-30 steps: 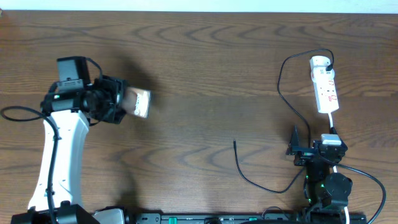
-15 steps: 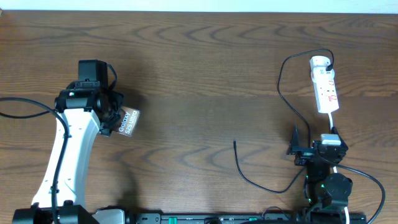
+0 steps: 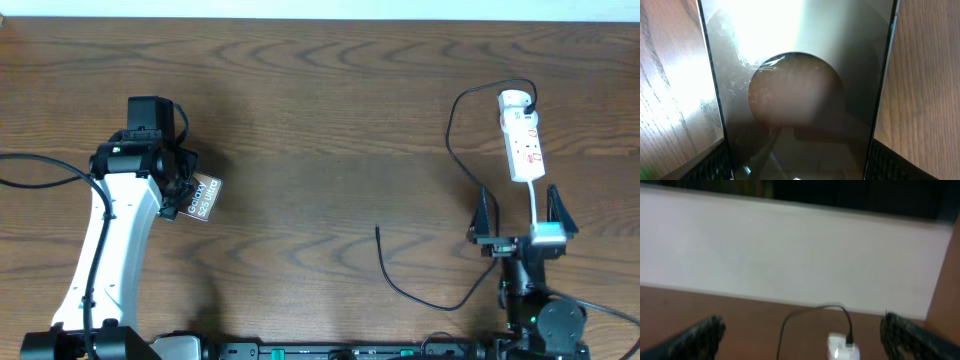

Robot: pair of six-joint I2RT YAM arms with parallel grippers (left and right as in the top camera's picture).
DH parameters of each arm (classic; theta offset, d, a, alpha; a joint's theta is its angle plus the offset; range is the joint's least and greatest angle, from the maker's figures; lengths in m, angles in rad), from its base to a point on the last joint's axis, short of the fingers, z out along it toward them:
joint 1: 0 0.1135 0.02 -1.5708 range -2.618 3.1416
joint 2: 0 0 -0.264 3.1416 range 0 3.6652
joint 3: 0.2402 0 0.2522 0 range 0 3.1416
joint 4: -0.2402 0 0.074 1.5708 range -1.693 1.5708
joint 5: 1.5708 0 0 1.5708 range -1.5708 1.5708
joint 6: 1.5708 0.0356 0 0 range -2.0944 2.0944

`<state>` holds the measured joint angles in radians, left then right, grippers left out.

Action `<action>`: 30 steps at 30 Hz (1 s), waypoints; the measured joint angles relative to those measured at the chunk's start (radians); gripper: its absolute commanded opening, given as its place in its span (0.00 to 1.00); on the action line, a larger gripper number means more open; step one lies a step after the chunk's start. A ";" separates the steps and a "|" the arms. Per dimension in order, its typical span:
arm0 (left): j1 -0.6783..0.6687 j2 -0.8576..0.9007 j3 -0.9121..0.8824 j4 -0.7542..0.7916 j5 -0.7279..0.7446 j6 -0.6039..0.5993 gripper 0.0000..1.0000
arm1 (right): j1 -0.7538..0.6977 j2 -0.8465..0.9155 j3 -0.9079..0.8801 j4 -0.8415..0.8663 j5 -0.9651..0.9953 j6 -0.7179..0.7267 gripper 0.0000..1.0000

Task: Plug charger to phone and switch on socket
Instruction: 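Swing the right gripper toward the phone held by the left gripper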

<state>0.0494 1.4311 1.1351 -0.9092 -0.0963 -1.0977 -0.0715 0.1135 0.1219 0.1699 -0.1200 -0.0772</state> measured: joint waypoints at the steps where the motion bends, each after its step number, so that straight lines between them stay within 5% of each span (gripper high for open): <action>1: 0.000 0.000 0.000 0.000 0.000 0.003 0.07 | 0.000 0.047 0.061 -0.058 -0.004 0.000 0.99; 7: 0.000 0.000 0.000 0.000 0.000 0.006 0.07 | 0.000 0.446 0.486 -0.292 -0.108 0.002 0.99; 14: 0.000 0.002 0.001 0.000 0.000 0.007 0.07 | 0.000 1.024 0.989 -0.532 -0.536 0.097 0.99; 22: 0.000 0.002 0.001 -0.007 0.001 0.003 0.07 | 0.027 1.522 1.148 -0.238 -1.209 0.182 0.99; 30: 0.000 0.002 0.001 -0.012 0.031 -0.062 0.07 | 0.175 1.821 1.150 -0.003 -1.241 0.540 0.99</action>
<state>0.0494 1.4330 1.1362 -0.9215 -0.0658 -1.1599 0.1036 1.9343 1.2716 0.1669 -1.3605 0.4629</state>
